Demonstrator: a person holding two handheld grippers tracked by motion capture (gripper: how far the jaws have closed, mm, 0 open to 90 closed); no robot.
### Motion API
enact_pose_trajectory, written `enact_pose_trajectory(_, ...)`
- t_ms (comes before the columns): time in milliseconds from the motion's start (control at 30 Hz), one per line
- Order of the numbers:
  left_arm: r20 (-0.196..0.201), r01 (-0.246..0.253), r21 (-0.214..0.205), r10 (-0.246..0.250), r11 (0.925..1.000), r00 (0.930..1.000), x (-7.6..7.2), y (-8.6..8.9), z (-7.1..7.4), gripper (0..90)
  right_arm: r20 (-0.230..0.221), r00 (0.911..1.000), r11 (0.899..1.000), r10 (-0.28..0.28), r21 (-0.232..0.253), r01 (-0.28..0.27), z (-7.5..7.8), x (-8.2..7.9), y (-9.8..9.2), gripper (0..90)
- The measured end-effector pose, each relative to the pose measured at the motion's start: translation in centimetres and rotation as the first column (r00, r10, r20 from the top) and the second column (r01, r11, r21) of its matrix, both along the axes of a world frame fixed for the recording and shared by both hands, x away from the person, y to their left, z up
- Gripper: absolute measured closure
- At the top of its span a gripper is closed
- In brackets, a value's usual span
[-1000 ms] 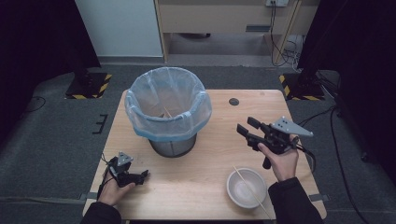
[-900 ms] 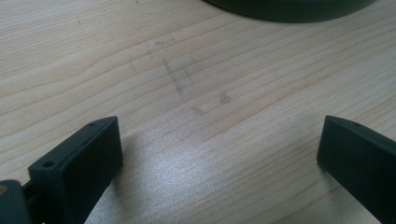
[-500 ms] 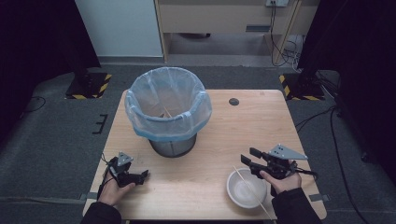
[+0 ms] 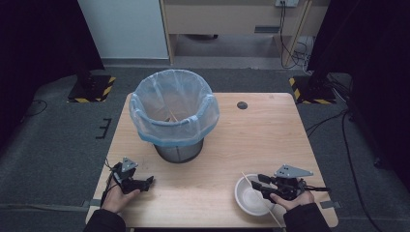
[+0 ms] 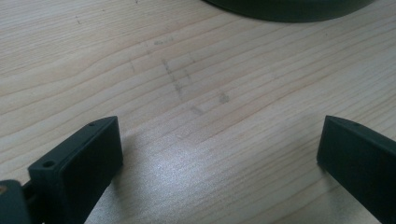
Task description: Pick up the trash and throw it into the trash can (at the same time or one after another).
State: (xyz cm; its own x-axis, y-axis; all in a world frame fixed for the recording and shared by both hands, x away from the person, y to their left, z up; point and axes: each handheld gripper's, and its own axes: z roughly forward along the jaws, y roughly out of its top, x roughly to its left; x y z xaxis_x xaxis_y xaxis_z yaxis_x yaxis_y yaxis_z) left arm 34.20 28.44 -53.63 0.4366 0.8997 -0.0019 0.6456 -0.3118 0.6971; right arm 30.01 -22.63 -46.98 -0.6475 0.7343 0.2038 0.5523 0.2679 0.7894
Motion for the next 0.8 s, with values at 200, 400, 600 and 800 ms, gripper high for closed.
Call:
enact_pose_trajectory(200, 0.000, 0.000, 0.000, 0.000, 1.0000, 1.0000, 0.0, 0.0, 0.0, 0.0, -0.052, 0.9986, 0.999, 0.004, -0.042, -0.006, -0.7, 0.0, 0.2, 61.7)
enact_pose_trajectory(400, 0.000, 0.000, 0.000, 0.000, 1.0000, 1.0000, 0.0, 0.0, 0.0, 0.0, -0.082, 0.9966, 0.997, 0.001, -0.072, -0.007, -1.5, 0.4, 0.5, 64.9)
enact_pose_trajectory(600, 0.000, 0.000, 0.000, 0.000, 1.0000, 1.0000, 0.0, 0.0, 0.0, 0.0, -0.115, 0.9934, 0.995, 0.000, -0.100, -0.011, -2.0, 0.8, 1.0, 71.0)
enact_pose_trajectory(800, 0.000, 0.000, 0.000, 0.000, 1.0000, 1.0000, 0.0, 0.0, 0.0, 0.0, -0.137, 0.9906, 0.995, -0.002, -0.103, -0.012, -2.0, 0.8, 1.0, 76.8)
